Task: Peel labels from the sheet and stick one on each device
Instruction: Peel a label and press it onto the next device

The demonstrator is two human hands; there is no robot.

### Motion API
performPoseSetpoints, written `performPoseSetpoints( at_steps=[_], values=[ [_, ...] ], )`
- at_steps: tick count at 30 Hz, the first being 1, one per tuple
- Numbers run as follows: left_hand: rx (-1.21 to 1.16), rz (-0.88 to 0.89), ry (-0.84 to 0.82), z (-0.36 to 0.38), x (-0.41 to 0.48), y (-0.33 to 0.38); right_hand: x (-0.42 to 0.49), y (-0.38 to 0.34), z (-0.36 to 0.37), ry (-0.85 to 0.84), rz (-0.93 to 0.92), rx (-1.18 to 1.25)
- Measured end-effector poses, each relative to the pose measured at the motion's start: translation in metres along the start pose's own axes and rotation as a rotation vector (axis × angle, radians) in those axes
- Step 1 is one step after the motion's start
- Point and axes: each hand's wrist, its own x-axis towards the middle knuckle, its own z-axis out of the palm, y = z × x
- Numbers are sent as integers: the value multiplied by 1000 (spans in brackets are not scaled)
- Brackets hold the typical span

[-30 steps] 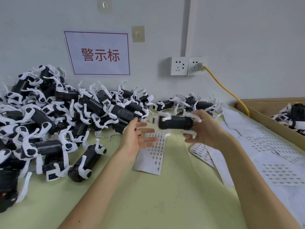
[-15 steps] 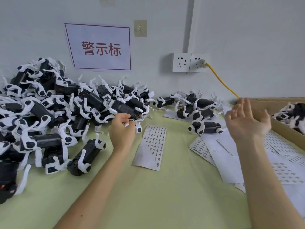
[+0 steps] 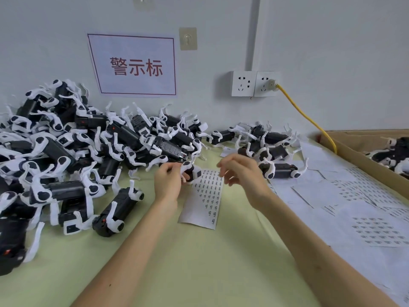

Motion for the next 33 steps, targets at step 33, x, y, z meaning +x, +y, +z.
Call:
performPoseSetpoints(
  at_steps=[33],
  values=[
    [-907, -225, -714, -11, -19, 30, -14, -9, 19, -120, -101, -54]
  ],
)
